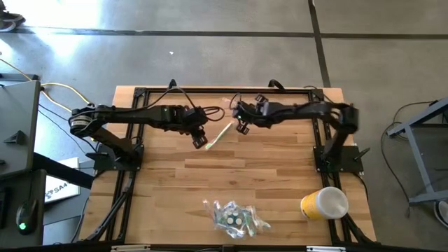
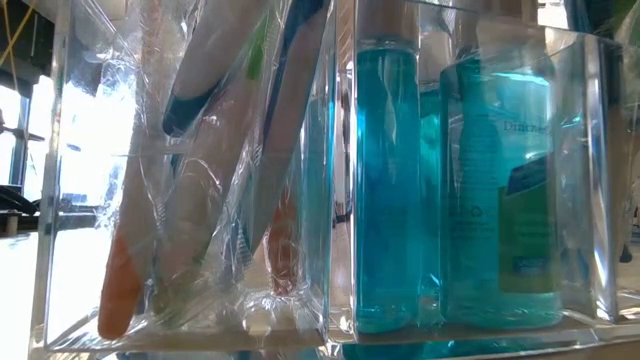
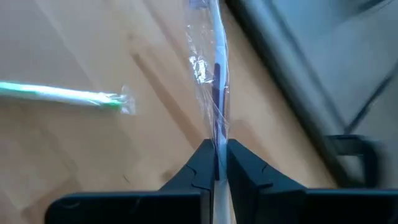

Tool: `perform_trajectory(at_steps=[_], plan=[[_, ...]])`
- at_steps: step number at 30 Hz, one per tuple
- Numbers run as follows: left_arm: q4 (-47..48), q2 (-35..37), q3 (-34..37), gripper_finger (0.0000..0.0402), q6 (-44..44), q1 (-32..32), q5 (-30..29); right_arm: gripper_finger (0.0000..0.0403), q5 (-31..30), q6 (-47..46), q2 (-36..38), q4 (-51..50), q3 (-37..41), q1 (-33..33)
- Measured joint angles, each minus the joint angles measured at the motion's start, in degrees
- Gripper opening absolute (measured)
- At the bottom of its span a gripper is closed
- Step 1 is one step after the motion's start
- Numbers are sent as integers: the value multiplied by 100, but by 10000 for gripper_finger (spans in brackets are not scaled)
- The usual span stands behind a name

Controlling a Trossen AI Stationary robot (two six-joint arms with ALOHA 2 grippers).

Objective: Pick & Place toothbrushing station
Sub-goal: Put the purple toothbrush into the transparent organizer

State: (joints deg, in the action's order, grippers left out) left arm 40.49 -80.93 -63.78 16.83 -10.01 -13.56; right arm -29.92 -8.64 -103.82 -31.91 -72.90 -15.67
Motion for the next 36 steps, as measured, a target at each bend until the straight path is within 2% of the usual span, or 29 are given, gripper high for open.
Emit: perform_trajectory(at_steps=[3,10,16,20,23,25,27,30,32,34,36], plan=[[-201,0,47,184,1,40,-4,15,-509,-43,546,-384,-8,377],[-567,0,207,184,3,38,-7,15,-898,-635,2031,-1498,-7,1539],[-710,0,220,184,3,36,-11,15,-1442,-1586,3192,-2005,144,3211],[-796,0,220,184,3,36,-15,15,-2162,-2220,3901,-1593,896,4510],[-820,0,220,184,22,36,-17,15,-2622,-2218,4279,-510,1864,5237],[-887,0,220,184,48,36,-17,15,-2676,-1779,4433,791,2585,5511],[-1043,0,220,184,125,36,-20,15,-2410,-951,4482,2539,3308,5588],[-1211,0,220,184,169,60,-20,18,-1039,561,4384,5699,4344,5518],[-1373,0,220,184,169,109,-24,18,-6,1091,4211,7582,4955,5390],[-1531,0,220,184,169,189,-25,15,568,1209,4049,8864,5476,5246],[-1673,0,220,184,163,281,-22,15,1114,1201,3939,9685,5954,5111]])
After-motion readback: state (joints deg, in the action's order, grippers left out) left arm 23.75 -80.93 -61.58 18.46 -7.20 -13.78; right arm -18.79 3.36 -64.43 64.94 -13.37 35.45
